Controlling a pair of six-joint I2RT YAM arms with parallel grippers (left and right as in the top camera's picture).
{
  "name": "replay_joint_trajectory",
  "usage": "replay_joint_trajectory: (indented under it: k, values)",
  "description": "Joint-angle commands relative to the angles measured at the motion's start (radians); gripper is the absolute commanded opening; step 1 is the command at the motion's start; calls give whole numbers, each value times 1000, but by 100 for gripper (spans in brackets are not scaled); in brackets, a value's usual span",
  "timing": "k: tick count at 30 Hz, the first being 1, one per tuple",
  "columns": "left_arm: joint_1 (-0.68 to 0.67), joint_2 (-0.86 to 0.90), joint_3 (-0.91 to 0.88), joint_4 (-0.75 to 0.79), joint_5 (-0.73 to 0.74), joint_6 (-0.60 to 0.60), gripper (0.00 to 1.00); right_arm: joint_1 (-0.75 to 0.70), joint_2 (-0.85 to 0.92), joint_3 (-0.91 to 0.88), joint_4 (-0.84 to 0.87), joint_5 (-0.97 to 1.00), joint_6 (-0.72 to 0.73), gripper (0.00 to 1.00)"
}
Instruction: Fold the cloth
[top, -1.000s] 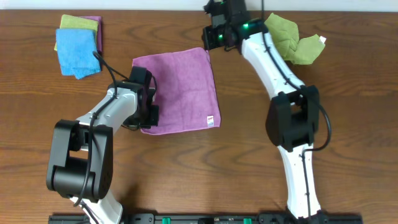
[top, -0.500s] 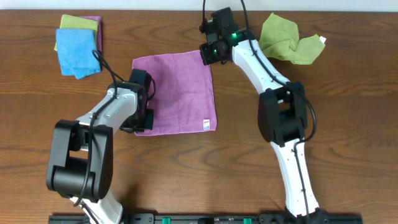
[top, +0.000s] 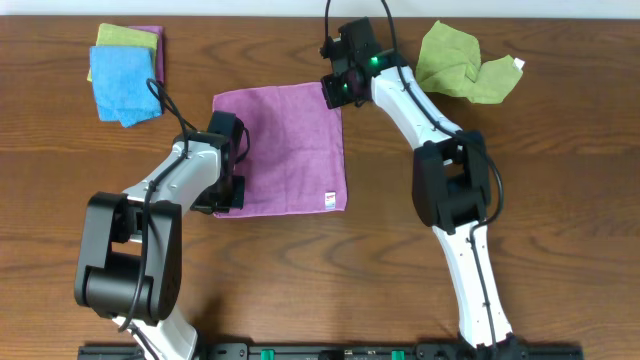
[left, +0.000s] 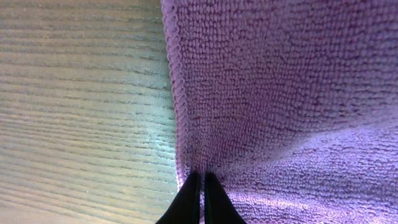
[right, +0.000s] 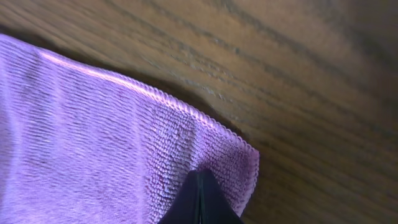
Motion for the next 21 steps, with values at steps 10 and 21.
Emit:
replay_joint_trajectory:
  k: [10,21]
  values:
    - [3,13,-10,-14,-31,-53,6,-34,28,5,-66,174,-19,1]
    - [2,13,-15,36,-31,-74,6,-57,24,15,-79,144,-19,1]
